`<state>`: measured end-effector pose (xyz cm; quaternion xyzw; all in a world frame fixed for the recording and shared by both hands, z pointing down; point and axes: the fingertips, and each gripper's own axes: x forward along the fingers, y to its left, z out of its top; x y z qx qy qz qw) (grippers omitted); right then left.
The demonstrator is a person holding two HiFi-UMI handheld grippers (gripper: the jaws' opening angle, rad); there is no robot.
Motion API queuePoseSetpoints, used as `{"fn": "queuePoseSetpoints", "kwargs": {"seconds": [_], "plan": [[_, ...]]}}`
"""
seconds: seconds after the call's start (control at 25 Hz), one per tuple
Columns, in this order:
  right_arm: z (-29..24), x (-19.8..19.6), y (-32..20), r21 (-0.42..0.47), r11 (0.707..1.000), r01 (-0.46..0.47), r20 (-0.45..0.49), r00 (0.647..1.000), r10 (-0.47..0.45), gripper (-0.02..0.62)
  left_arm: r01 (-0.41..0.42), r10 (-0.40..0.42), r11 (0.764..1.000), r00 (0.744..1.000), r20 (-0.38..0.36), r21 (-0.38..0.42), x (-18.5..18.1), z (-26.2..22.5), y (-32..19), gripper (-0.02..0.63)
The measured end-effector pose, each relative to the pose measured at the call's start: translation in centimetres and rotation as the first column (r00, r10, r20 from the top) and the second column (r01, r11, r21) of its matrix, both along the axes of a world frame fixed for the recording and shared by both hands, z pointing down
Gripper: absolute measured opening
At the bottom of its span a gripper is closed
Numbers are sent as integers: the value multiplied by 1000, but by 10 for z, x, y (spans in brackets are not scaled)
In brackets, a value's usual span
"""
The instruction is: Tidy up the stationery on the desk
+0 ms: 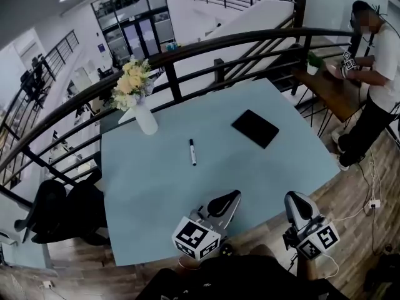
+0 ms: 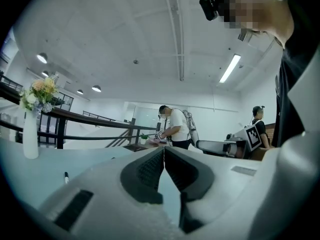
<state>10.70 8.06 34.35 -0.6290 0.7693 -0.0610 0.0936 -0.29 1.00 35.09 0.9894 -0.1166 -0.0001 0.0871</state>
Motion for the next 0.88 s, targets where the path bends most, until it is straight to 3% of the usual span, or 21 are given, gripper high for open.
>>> {"fn": "queuePoseSetpoints", "kwargs": {"seconds": [0.4,0.88], "plan": [[5,43,-64,-4,998,68,-36,997,-68,2,148,-147,989,988,41,-20,11,12,-49,3],[8,159,-160,-16,983,185,-102,977,-186,3,321,-319,947,944,85,-10,110,15,-112,11]]}}
